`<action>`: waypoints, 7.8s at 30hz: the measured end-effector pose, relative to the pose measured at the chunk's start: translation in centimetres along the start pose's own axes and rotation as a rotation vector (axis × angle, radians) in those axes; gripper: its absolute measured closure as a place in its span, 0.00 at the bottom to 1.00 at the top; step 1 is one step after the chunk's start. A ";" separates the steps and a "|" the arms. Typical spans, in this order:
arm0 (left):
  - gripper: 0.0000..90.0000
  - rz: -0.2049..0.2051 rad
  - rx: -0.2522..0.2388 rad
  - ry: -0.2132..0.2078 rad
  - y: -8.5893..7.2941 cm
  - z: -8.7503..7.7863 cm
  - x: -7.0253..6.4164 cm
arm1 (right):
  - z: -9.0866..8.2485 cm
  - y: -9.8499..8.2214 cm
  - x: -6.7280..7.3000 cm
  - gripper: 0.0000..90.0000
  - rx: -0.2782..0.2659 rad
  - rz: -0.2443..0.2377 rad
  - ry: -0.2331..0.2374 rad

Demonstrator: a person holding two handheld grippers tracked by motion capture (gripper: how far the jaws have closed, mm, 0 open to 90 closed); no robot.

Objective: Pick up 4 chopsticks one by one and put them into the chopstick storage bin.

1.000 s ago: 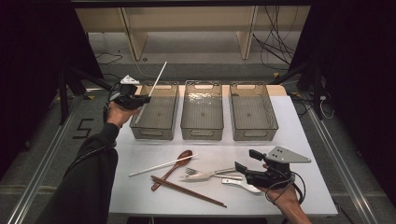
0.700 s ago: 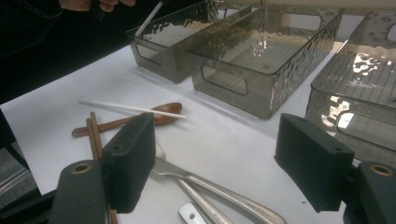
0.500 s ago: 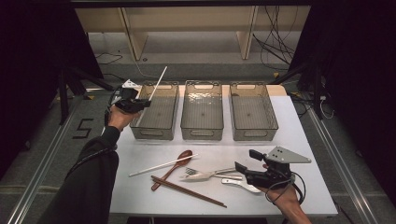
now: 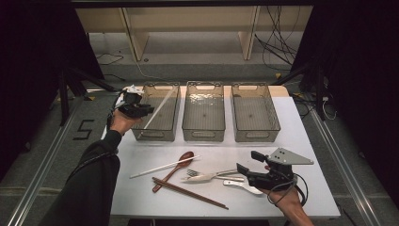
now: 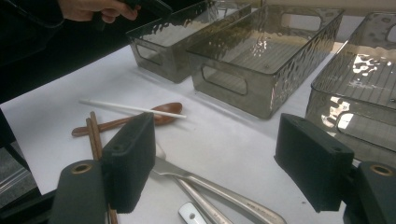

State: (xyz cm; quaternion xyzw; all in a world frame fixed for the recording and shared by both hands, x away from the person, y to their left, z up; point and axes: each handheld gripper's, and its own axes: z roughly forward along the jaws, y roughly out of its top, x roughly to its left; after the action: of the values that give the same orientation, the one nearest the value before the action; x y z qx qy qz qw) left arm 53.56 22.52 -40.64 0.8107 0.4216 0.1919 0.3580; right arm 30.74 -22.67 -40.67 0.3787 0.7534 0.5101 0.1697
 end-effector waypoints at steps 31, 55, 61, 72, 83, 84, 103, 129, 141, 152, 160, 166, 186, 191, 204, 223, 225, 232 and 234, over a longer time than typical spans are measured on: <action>0.19 0.078 0.072 -0.208 -1.5 -6.0 -7.8 | -0.2 0.0 0.1 0.33 -0.002 -0.004 -0.001; 0.23 0.192 0.284 -0.235 -5.8 -3.8 -10.9 | -0.3 0.1 0.2 0.33 -0.007 -0.009 -0.002; 0.32 0.282 0.347 -0.210 -6.6 -3.2 -11.5 | -0.2 0.2 0.3 0.33 -0.004 -0.014 0.001; 0.47 0.313 0.412 -0.240 -7.4 -2.2 -11.7 | -0.2 0.1 0.2 0.33 -0.004 -0.013 0.001; 0.61 0.348 0.457 -0.264 -8.1 -1.4 -11.8 | -0.2 0.1 0.2 0.33 -0.001 -0.013 0.001; 0.62 0.349 0.458 -0.264 -8.1 -1.3 -11.9 | -0.1 0.1 0.2 0.33 -0.003 -0.014 0.001; 0.82 0.375 0.480 -0.303 -8.5 -0.6 -11.8 | -0.1 0.1 0.2 0.33 0.000 -0.016 0.001; 0.93 0.457 0.436 -0.334 -7.8 -1.6 -12.3 | -0.1 0.1 0.2 0.33 0.000 -0.015 0.002; 0.93 0.432 0.374 -0.332 -6.9 -2.7 -11.8 | -0.1 0.1 0.2 0.33 -0.001 -0.012 0.001; 0.93 0.368 0.290 -0.324 -5.7 -4.0 -10.9 | -0.1 0.1 0.2 0.33 0.001 -0.008 0.002; 0.93 0.294 0.191 -0.307 -3.9 -5.4 -9.9 | 0.0 0.1 0.1 0.33 0.002 -0.004 -0.001; 0.93 0.226 0.099 -0.254 -2.3 -6.5 -8.4 | -0.1 0.1 0.1 0.33 0.002 -0.003 -0.001; 0.93 0.046 -0.043 -0.107 2.4 -4.4 -3.2 | 0.0 0.1 0.0 0.33 -0.001 -0.004 0.003; 0.93 0.006 -0.063 -0.101 2.6 -3.6 -2.7 | -0.1 0.1 -0.1 0.33 -0.002 -0.001 0.005; 0.93 -0.040 -0.090 -0.068 3.4 -2.5 -1.1 | 0.0 0.1 0.0 0.33 -0.001 -0.003 0.010; 0.93 -0.098 -0.100 -0.024 2.3 -0.9 0.0 | 0.1 0.1 0.0 0.33 -0.002 -0.003 0.014; 0.93 -0.100 -0.100 -0.025 2.2 -0.7 -0.1 | 0.1 0.1 0.0 0.33 -0.004 -0.003 0.014; 0.93 -0.092 -0.086 -0.017 1.7 -0.1 -0.2 | 0.1 0.1 0.0 0.33 -0.004 -0.003 0.014; 0.93 -0.098 -0.086 -0.017 1.5 0.1 -0.2 | 0.1 0.1 0.0 0.33 -0.005 -0.003 0.014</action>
State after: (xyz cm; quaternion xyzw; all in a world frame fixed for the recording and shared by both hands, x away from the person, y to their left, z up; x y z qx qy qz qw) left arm 54.33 21.78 -39.55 0.7746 0.4490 0.1850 0.4052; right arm 30.85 -22.61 -40.61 0.3735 0.7540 0.5142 0.1662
